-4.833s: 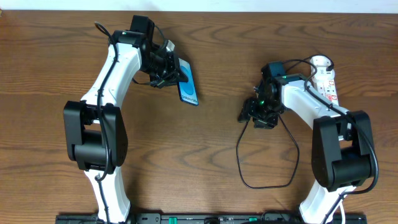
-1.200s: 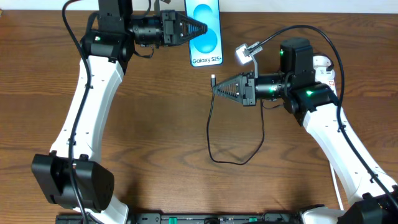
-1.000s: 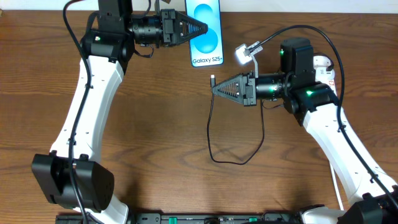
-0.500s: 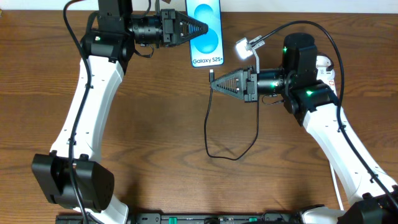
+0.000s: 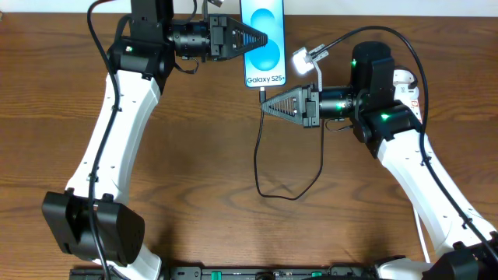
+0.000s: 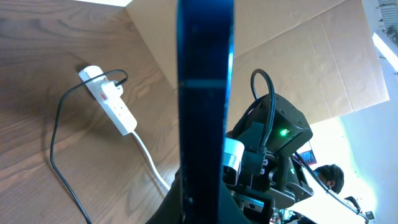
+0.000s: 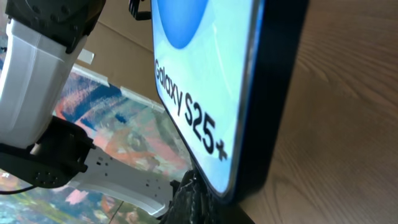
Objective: Plug charger to phone and switch on socket
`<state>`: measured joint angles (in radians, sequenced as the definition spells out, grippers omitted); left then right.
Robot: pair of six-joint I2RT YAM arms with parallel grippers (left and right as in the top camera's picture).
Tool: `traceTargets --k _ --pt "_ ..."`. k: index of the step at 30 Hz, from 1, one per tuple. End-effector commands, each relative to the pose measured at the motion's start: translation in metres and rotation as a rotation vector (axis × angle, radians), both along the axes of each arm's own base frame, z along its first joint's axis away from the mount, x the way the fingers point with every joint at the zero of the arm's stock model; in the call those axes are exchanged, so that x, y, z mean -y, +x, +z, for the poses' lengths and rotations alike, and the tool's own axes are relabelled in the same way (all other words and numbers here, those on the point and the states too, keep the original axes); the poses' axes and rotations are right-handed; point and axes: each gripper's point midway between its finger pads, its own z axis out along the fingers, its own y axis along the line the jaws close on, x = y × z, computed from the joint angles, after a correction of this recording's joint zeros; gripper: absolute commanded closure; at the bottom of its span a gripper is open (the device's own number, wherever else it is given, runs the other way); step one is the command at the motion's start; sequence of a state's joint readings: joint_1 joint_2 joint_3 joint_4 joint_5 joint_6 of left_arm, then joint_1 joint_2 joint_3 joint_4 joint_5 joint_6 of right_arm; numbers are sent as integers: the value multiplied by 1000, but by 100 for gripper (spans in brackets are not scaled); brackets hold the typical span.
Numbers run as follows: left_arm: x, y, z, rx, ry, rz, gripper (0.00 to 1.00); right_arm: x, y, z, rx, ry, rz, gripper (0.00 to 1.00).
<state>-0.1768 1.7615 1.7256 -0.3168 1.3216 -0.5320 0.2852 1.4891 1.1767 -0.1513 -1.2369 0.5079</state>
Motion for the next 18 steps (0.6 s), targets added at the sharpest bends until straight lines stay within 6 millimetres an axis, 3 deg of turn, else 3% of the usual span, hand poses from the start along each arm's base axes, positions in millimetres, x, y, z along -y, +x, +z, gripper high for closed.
traceTargets --k 1,18 --pt "-1 -4 11 37 -18 -22 93 0 -3 7 8 8 2 99" --pt "-11 2 12 40 -20 2 93 3 -2 13 20 30 13 99"
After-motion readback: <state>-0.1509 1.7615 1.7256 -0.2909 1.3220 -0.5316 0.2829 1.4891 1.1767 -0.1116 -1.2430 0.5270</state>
